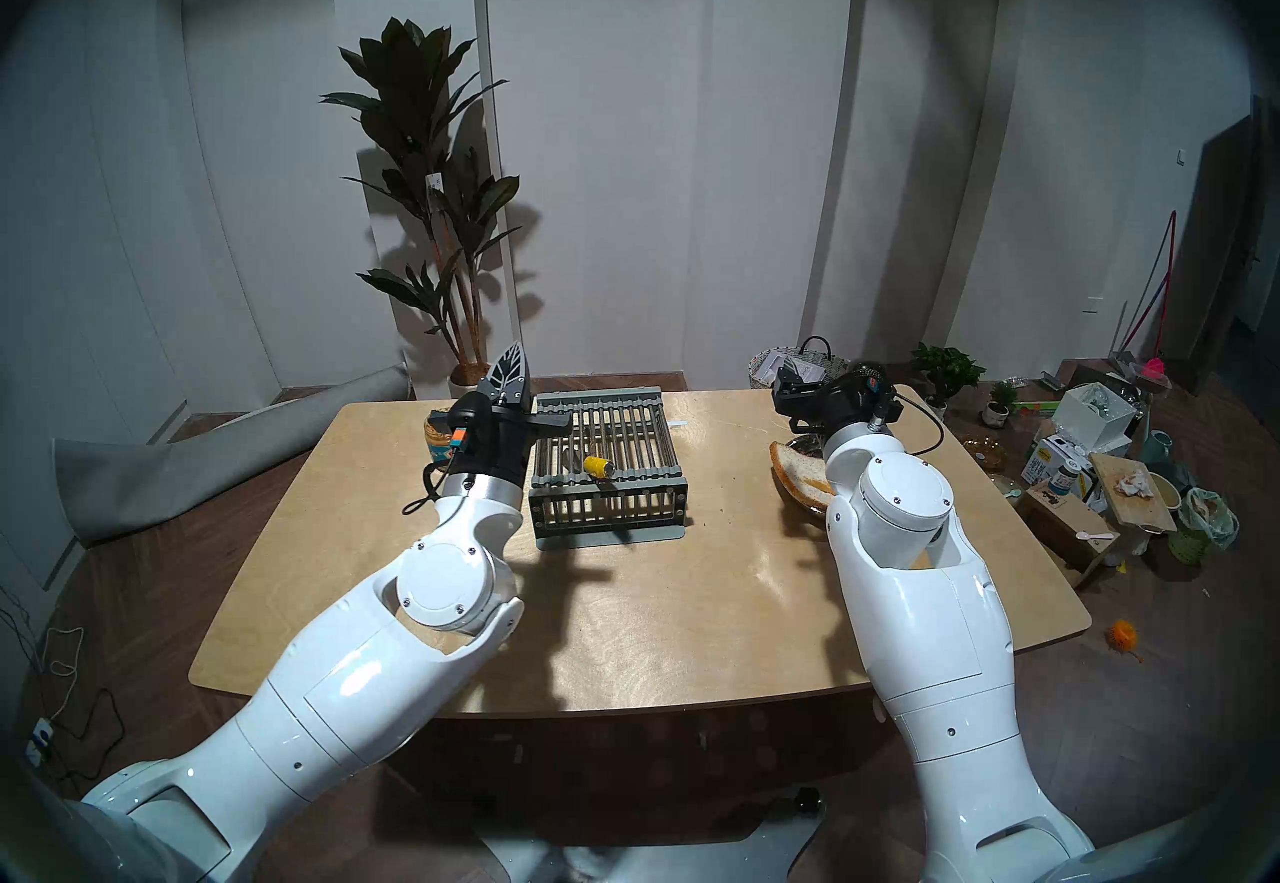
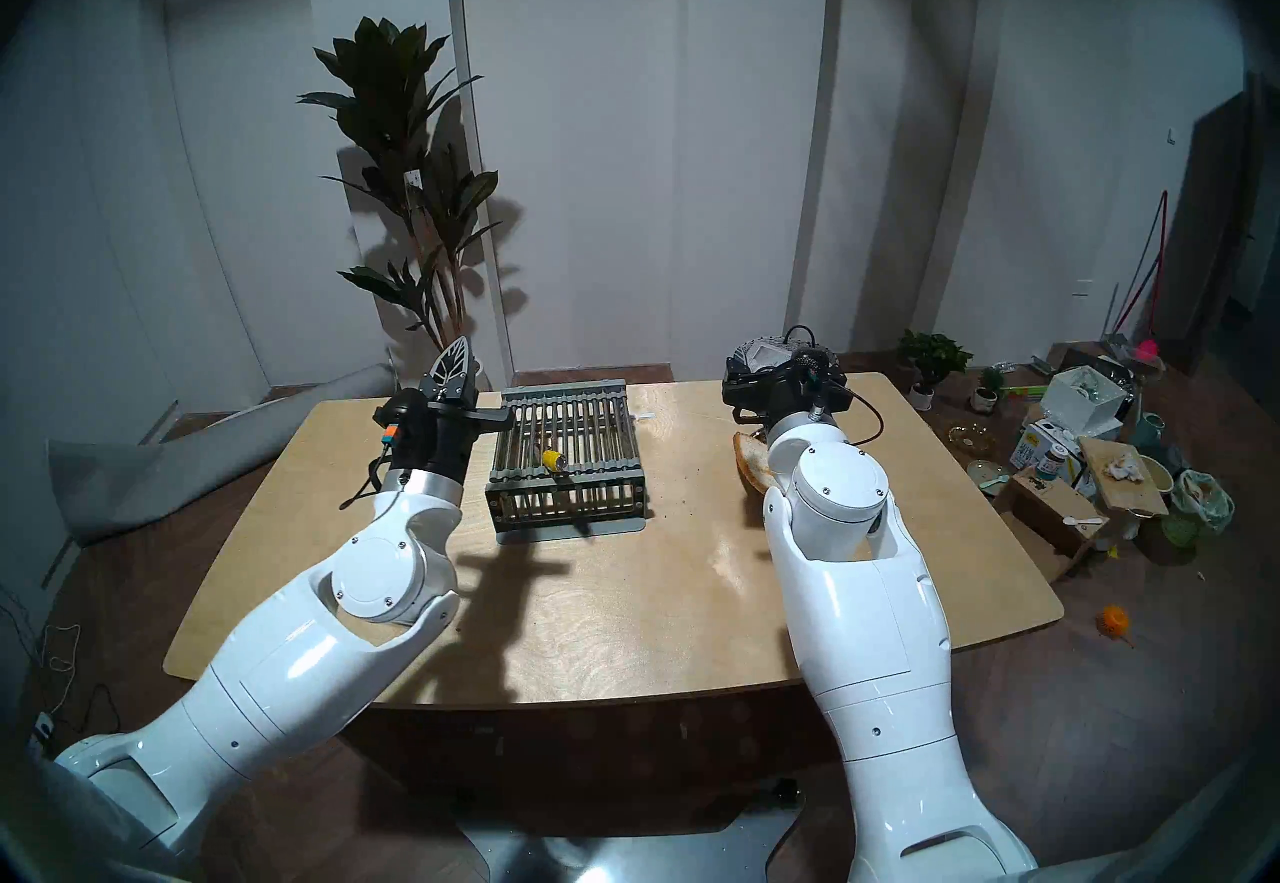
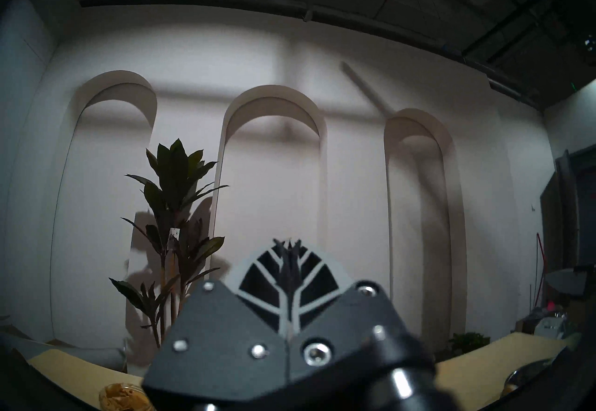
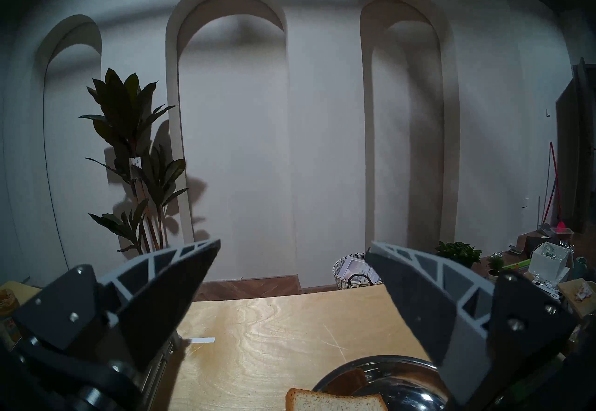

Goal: Spread peanut butter over the slice of bread with the knife

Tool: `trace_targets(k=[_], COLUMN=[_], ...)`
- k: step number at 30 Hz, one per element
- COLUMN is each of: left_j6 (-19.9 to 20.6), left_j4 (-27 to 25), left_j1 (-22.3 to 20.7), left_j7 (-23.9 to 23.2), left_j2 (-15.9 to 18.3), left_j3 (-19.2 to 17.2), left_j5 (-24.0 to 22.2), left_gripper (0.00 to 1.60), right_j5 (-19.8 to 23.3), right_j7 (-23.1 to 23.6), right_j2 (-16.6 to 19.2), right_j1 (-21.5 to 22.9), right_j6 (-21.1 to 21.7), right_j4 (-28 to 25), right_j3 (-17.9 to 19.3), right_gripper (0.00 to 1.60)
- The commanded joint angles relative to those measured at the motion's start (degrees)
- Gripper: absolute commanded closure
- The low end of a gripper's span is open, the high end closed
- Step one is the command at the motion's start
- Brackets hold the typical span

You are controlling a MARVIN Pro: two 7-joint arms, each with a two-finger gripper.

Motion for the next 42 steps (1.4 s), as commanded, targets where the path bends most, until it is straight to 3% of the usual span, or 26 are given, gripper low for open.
trace_targets(k=[1, 6, 7, 9, 14, 21, 22, 23, 24, 25, 26, 27, 28, 29, 31, 37, 42], left_j6=[2.71, 6.92, 7.79, 9.82, 13.45, 19.94, 20.54, 21.26, 21.55, 22.32, 22.79, 22.79, 23.41, 23.49, 24.38, 24.13, 22.26], left_j4=[-0.54, 0.14, 0.46, 0.5, 1.08, 2.4, 2.55, 2.86, 3.27, 3.45, 3.85, 3.85, 4.31, 4.49, 5.96, 7.65, 8.56], left_j1=[-1.2, -1.37, -1.43, -1.53, -2.09, -3.87, -4.12, -4.32, -4.51, -4.79, -5.01, -5.01, -5.31, -5.33, -5.8, -6.45, -6.37], left_j7=[-4.87, -11.09, -11.53, -14.96, -17.98, -27.18, -27.74, -29.26, -30.28, -30.9, -32.17, -32.17, -33.56, -33.81, -36.71, -38.86, -37.42], left_j2=[5.89, 10.3, 9.88, 12.77, 14.08, 17.4, 17.56, 17.77, 17.6, 17.74, 17.93, 17.93, 18.05, 18.08, 18.09, 18.33, 17.34], left_j3=[-4.37, -7.32, -7.96, -8.24, -8.9, -10.23, -10.26, -10.5, -10.9, -10.96, -11.12, -11.12, -11.25, -11.29, -11.71, -11.87, -12.65], left_j5=[-2.7, -8.08, -8.68, -11.55, -15.65, -24.02, -24.95, -25.74, -26.54, -27.54, -27.83, -27.83, -28.78, -29.22, -30.91, -30.62, -30.28], left_gripper=[1.6, 1.6, 1.6, 1.6, 1.6, 1.6, 1.53, 1.09, 0.95, 0.67, 0.5, 0.5, 0.07, 0.0, 0.0, 0.0, 0.0], right_j5=[-0.79, -2.12, -2.21, -2.46, -1.91, -1.16, -0.86, -0.68, -0.63, -0.53, -0.31, -0.31, -0.04, -0.05, 0.65, 1.47, 1.73], right_j7=[0.57, 1.35, 1.38, 1.83, 3.22, 6.85, 7.5, 8.11, 8.6, 9.17, 9.84, 9.84, 10.55, 10.85, 12.51, 14.11, 14.67], right_j2=[0.22, 0.53, 0.44, 0.53, 0.48, 0.97, 1.01, 1.12, 1.21, 1.29, 1.35, 1.35, 1.36, 1.37, 1.35, 0.91, 0.3], right_j1=[2.56, 4.17, 4.45, 5.32, 7.45, 11.48, 11.95, 12.4, 12.8, 13.17, 13.37, 13.37, 13.71, 13.76, 14.26, 14.64, 14.22], right_j6=[0.39, 1.62, 1.85, 2.45, 3.64, 2.8, 2.38, 1.92, 1.45, 0.91, 0.33, 0.33, -0.19, -0.61, -2.59, -5.28, -7.3], right_j4=[0.01, 2.03, 2.43, 3.58, 6.67, 11.75, 12.43, 13.07, 13.64, 14.2, 14.55, 14.55, 15.18, 15.31, 16.64, 17.58, 17.96], right_j3=[-1.32, -3.02, -3.19, -3.66, -3.92, -4.45, -4.5, -4.63, -4.81, -5.01, -5.2, -5.2, -5.31, -5.5, -5.78, -6.23, -7.11], right_gripper=[0.0, 0.0, 0.0, 0.0, 0.0, 0.0, 0.0, 0.0, 0.0, 0.0, 0.0, 0.0, 0.0, 0.0, 0.0, 0.0, 0.0])
